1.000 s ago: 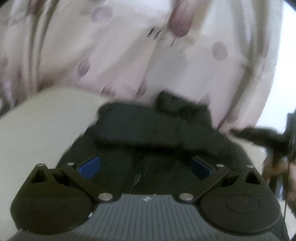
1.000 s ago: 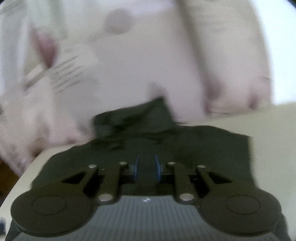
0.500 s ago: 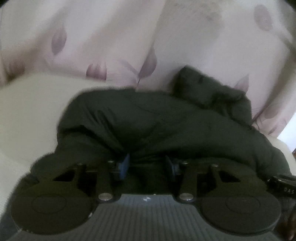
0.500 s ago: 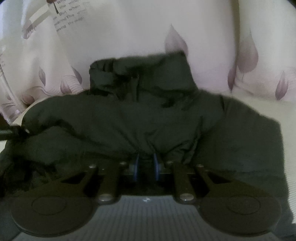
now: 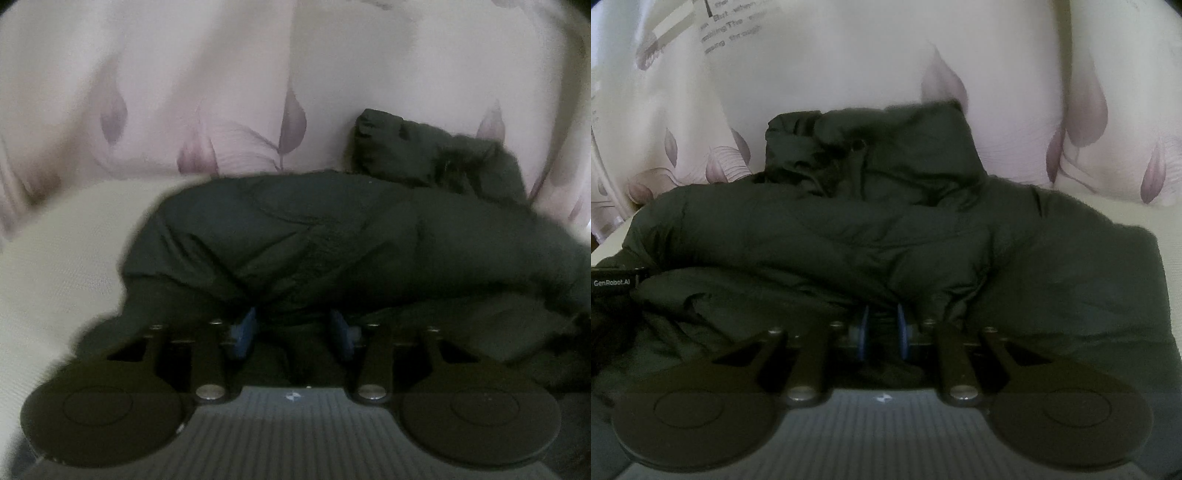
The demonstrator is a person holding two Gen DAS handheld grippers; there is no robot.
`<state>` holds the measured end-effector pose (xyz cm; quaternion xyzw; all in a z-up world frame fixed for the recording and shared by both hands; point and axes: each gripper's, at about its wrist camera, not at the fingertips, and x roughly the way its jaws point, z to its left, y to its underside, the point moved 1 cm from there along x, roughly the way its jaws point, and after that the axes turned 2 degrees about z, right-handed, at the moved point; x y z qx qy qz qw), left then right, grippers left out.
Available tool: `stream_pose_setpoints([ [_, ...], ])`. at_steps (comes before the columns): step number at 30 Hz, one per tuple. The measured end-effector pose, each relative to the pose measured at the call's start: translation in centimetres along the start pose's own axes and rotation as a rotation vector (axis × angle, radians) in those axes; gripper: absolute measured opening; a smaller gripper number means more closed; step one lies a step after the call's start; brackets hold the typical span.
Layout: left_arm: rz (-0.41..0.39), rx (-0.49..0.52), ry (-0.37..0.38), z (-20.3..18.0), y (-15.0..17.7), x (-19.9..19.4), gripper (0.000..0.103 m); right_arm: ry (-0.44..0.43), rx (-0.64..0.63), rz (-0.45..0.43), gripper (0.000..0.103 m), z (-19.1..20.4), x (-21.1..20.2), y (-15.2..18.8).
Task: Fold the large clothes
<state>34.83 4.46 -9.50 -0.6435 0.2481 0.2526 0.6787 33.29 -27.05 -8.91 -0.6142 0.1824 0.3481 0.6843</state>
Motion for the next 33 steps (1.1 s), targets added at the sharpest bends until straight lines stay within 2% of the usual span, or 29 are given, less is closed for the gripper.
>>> stream_pose_setpoints([
  [1,-0.011,0.04,-0.033,-0.5,-0.1,-1.1,0.052,-0.006,0.008,0.03,0.016,-0.3,-0.9,-0.5],
  [2,-0.027,0.055,-0.037,-0.6,-0.2,-2.7,0.055,0.01,0.021,0.047,0.017,0.3,-1.3,-1.1],
  [3,-0.048,0.05,-0.016,-0.4,-0.2,-4.3,0.062,0.019,0.039,0.008,0.024,0.3,-3.7,-1.4],
  [4,-0.077,0.043,0.019,0.0,0.1,-6.3,0.074,-0.005,0.044,-0.053,0.029,0.7,-5.7,-1.5],
  [5,-0.109,0.038,0.041,0.4,0.4,-8.4,0.083,-0.046,0.051,-0.114,0.05,0.5,-9.0,-1.0],
  [6,-0.138,0.043,0.047,0.8,1.0,-10.6,0.088,-0.081,0.06,-0.156,0.081,0.1,-12.0,-0.2],
  [7,-0.156,0.05,0.048,1.3,1.6,-12.6,0.095,-0.117,0.073,-0.199,0.093,-0.3,-15.2,1.0],
  [8,-0.176,0.05,0.066,2.2,2.4,-15.0,0.097,-0.146,0.084,-0.25,0.099,-0.7,-18.7,2.6],
  [10,-0.205,0.036,0.13,4.0,4.2,-19.0,0.101,-0.174,0.081,-0.305,0.099,-1.5,-24.6,6.3],
  [14,-0.186,0.001,0.178,8.4,8.9,-25.0,0.103,-0.068,0.059,-0.302,0.099,-2.4,-32.2,14.1],
  [17,-0.11,-0.039,0.171,11.6,13.0,-27.3,0.103,0.013,0.067,-0.246,0.099,-2.7,-34.8,19.9],
  [20,-0.044,-0.103,0.184,14.3,16.8,-28.4,0.094,0.042,0.104,-0.226,0.099,-2.5,-36.3,24.3],
  [22,-0.003,-0.134,0.196,15.4,18.7,-28.7,0.093,0.01,0.155,-0.238,0.099,-2.7,-36.7,25.8],
  [26,0.036,-0.202,0.233,16.5,20.6,-28.3,0.083,-0.033,0.263,-0.236,0.099,-3.4,-35.9,26.4],
  [29,0.096,-0.249,0.292,16.8,21.5,-26.9,0.082,0.0,0.313,-0.246,0.099,-4.5,-35.1,26.3],
  [33,0.149,-0.343,0.348,17.0,23.4,-25.6,0.078,-0.016,0.425,-0.217,0.099,-6.7,-33.8,27.5],
])
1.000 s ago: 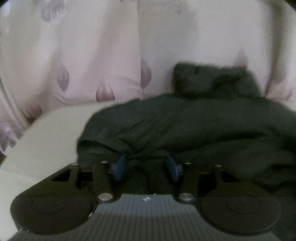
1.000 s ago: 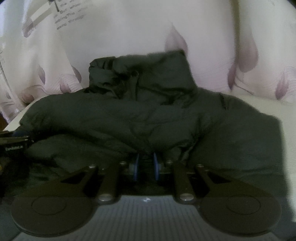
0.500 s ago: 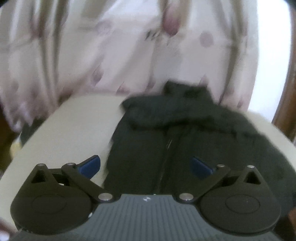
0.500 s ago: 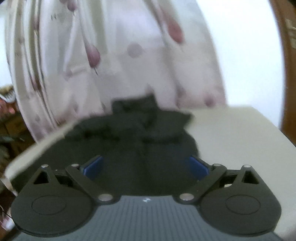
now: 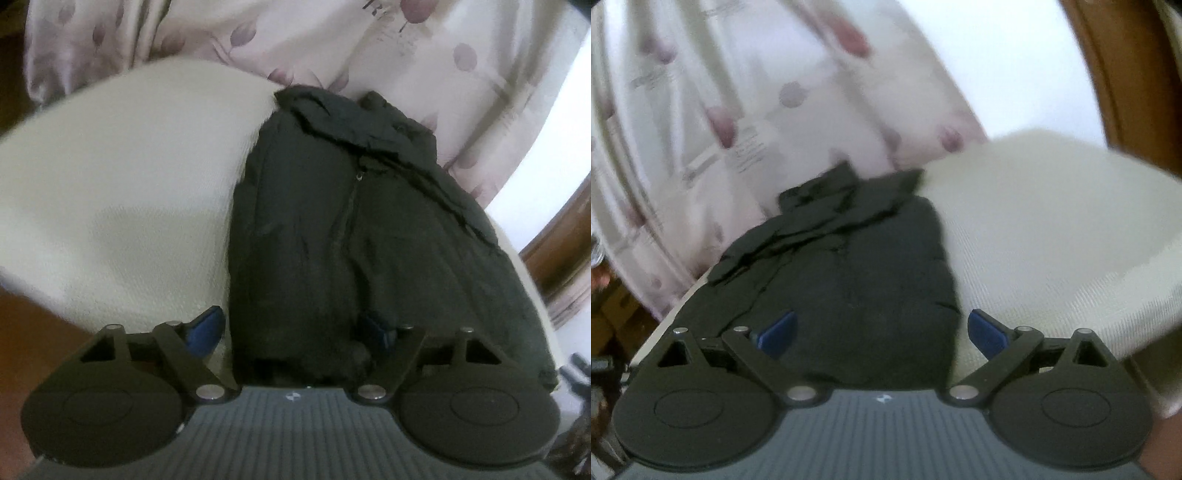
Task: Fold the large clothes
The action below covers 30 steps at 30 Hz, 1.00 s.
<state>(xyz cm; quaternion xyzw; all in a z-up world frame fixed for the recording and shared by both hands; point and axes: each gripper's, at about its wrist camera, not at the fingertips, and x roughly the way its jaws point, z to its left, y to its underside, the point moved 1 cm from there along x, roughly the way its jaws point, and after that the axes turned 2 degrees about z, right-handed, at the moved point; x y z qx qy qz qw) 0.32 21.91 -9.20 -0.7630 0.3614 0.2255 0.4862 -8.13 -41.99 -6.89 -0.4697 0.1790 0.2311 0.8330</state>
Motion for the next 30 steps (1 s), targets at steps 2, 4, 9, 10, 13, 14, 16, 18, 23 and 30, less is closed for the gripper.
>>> stream_pose_setpoints([
  [2,-0.002,-0.013,0.012,-0.1,0.5,0.4,0.078,-0.012,0.072,0.044,0.099,-1.0,1.2,0.5],
  [4,-0.002,-0.001,0.013,-0.4,0.6,0.5,0.081,-0.036,0.117,0.075,0.099,-1.5,2.3,0.8],
  [9,0.001,0.025,-0.026,-0.9,0.6,0.7,0.071,-0.034,0.115,0.15,0.062,-0.9,4.9,1.8],
  [10,0.0,0.039,-0.042,-1.0,0.7,0.7,0.061,-0.033,0.114,0.148,0.059,-0.8,4.9,2.0],
  [13,0.007,0.042,0.041,-0.4,1.0,0.1,0.025,-0.078,0.174,0.145,0.029,-1.8,4.1,2.4],
  [14,0.013,0.025,0.057,-0.1,1.0,0.0,0.025,-0.102,0.201,0.14,0.023,-2.2,3.8,2.4],
  [16,0.014,0.021,0.06,-0.2,1.0,0.0,0.025,-0.12,0.214,0.126,0.021,-2.2,3.4,2.1],
  [18,0.014,0.047,0.075,-0.6,1.0,0.0,0.026,-0.164,0.24,0.111,0.02,-2.3,3.3,1.9],
  [23,0.009,-0.013,0.122,-0.3,0.7,0.7,0.082,-0.187,0.261,0.135,0.028,-2.7,4.3,1.6],
  [30,0.034,0.045,0.093,-2.3,0.0,1.8,0.018,-0.174,0.267,0.13,0.018,-2.1,5.3,1.6],
])
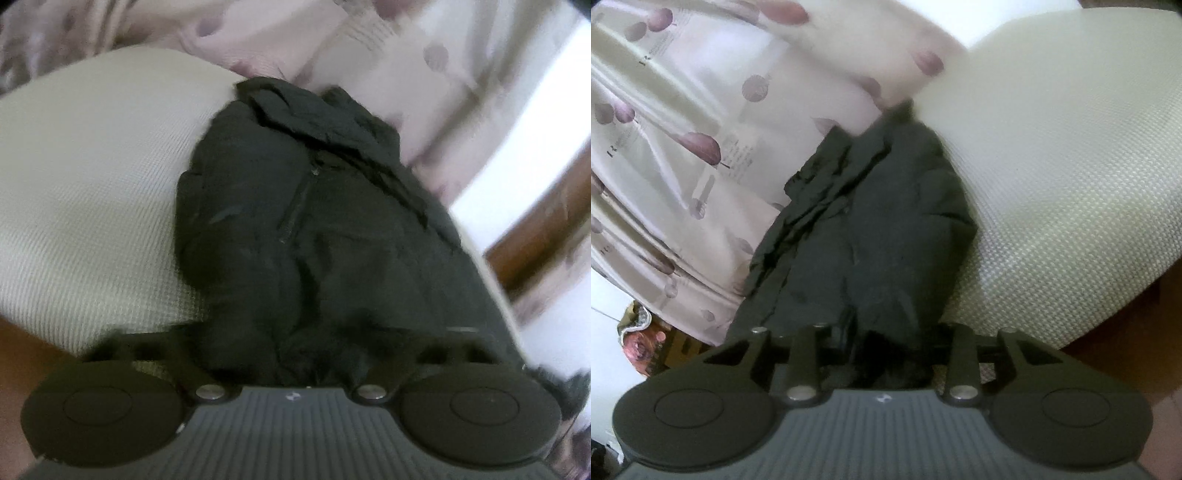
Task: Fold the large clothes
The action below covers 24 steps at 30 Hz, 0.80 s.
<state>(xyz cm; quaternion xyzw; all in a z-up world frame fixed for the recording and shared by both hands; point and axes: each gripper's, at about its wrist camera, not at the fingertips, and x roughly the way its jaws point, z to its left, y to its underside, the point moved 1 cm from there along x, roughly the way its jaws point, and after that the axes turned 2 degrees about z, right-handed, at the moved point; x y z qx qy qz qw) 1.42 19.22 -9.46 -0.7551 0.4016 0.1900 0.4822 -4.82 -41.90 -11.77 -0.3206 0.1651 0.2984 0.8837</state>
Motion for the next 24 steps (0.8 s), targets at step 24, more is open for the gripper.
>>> stream_pose_setpoints([
  [24,-0.308,-0.13,0.112,-2.2,1.3,-14.2,0.011,-0.3,0.092,-0.097,0.011,5.2,-10.3,0.2],
])
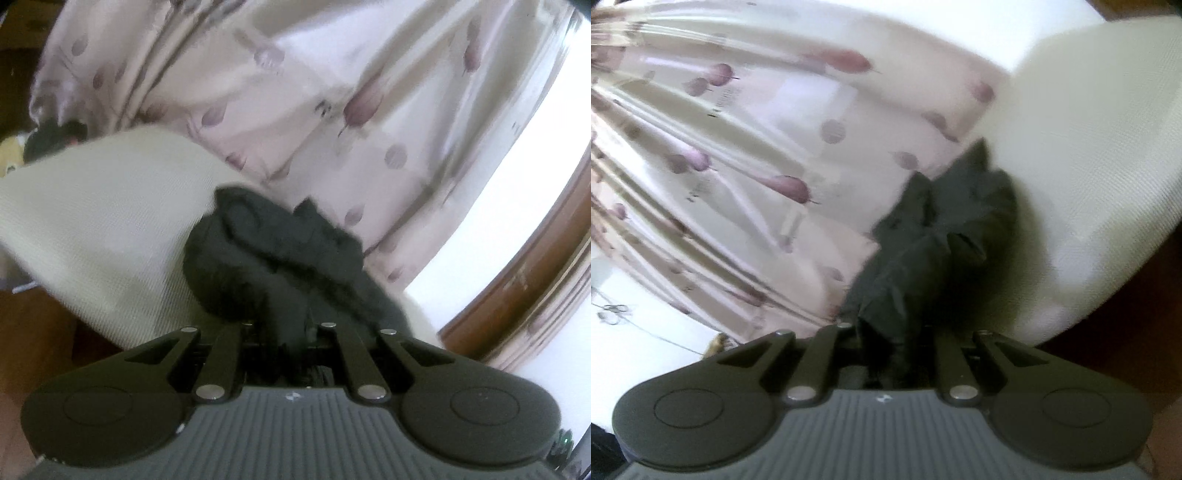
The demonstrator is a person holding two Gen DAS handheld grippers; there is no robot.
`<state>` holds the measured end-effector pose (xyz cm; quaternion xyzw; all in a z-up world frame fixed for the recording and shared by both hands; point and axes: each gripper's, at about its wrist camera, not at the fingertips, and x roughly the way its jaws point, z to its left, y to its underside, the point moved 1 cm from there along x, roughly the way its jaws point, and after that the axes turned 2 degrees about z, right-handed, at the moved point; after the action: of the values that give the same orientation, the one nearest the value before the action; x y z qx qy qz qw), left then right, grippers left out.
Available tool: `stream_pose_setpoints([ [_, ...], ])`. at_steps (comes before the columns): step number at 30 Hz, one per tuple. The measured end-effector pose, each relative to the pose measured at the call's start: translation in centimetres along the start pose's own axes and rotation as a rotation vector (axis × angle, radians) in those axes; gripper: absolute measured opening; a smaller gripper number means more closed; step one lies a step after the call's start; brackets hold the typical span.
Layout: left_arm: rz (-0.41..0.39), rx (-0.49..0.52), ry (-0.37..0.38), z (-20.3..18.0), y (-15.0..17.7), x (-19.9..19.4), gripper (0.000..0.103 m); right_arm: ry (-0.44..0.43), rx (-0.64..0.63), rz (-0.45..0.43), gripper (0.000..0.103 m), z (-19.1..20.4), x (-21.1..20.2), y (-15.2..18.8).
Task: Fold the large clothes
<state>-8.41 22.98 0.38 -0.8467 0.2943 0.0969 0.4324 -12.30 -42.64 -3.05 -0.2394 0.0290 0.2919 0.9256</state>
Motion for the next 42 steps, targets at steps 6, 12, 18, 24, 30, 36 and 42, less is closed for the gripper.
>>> stream_pose_setpoints([
  [6,-0.095,-0.024,0.03,-2.4,-5.0,0.8,0.011,-0.061,-0.044,-0.017,0.011,3.6,2.1,-4.5],
  [12,-0.126,-0.016,0.001,-3.7,-9.9,7.0,0.012,-0.04,-0.087,-0.029,0.011,4.8,8.5,-10.9],
  [18,-0.129,-0.008,-0.059,-2.7,-14.4,15.4,0.016,0.053,-0.047,-0.024,0.011,2.8,17.3,-16.6],
  [24,-0.079,0.027,-0.156,-1.5,-16.3,23.3,0.019,0.177,0.017,-0.002,0.011,-1.5,24.9,-19.5],
  [30,-0.028,0.051,-0.203,-0.4,-17.2,28.9,0.026,0.268,0.116,0.026,0.016,-6.8,30.0,-20.2],
  [36,-0.08,0.106,-0.18,-0.4,-16.9,29.5,0.099,0.223,0.176,0.016,0.046,-9.2,31.6,-19.7],
  [42,-0.193,0.105,-0.178,-0.8,-17.3,27.7,0.103,0.089,0.184,-0.129,0.096,-8.3,28.3,-19.6],
])
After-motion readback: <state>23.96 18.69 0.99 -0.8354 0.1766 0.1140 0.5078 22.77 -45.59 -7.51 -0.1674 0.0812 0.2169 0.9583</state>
